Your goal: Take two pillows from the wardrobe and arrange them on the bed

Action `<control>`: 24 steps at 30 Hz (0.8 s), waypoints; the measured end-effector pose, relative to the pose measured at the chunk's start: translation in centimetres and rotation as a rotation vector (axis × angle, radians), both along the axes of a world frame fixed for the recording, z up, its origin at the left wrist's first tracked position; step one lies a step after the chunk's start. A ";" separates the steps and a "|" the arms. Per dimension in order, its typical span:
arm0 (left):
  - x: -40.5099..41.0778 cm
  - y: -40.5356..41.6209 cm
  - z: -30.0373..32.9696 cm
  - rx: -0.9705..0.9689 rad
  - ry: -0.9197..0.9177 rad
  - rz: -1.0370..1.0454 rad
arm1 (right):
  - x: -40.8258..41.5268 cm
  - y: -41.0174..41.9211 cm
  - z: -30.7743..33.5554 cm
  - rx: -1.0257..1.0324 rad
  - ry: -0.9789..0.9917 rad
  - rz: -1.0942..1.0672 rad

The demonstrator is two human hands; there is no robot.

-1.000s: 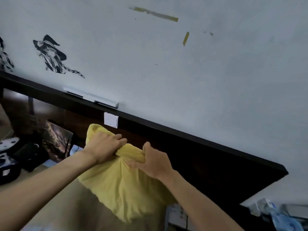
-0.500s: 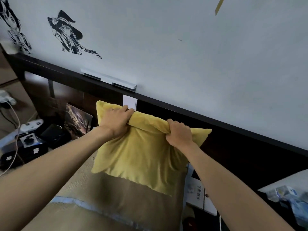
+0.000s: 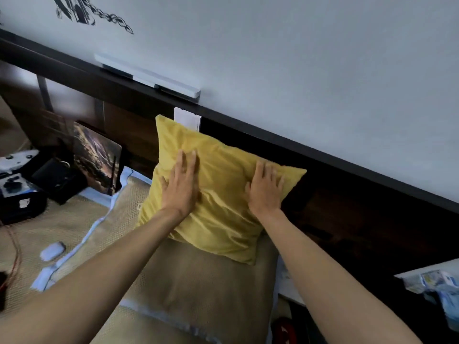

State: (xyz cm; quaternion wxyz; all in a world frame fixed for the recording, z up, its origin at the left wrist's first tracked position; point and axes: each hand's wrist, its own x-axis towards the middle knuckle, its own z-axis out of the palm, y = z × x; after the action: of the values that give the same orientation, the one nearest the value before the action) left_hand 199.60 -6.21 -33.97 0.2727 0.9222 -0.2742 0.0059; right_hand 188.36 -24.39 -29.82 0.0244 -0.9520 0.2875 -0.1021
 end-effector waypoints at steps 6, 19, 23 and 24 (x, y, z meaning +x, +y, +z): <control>-4.4 0.3 -6.9 0.174 0.249 0.029 | -1.6 3.0 -4.5 -0.107 0.108 0.345; -10.5 1.1 -12.0 0.088 0.171 0.037 | -2.8 3.3 -7.7 -0.119 -0.007 0.429; -11.0 -0.8 -9.1 0.157 0.298 -0.065 | -6.0 2.4 -8.5 0.044 0.328 0.395; -11.4 -1.0 -8.0 0.135 0.255 -0.049 | -6.9 2.4 -8.0 0.095 0.268 0.415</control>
State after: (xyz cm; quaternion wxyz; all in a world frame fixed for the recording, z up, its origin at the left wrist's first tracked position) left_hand 188.21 -7.18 -41.96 0.2427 0.9247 -0.2594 -0.1366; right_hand 181.51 -21.97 -37.78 0.0511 -0.9935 0.0911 0.0459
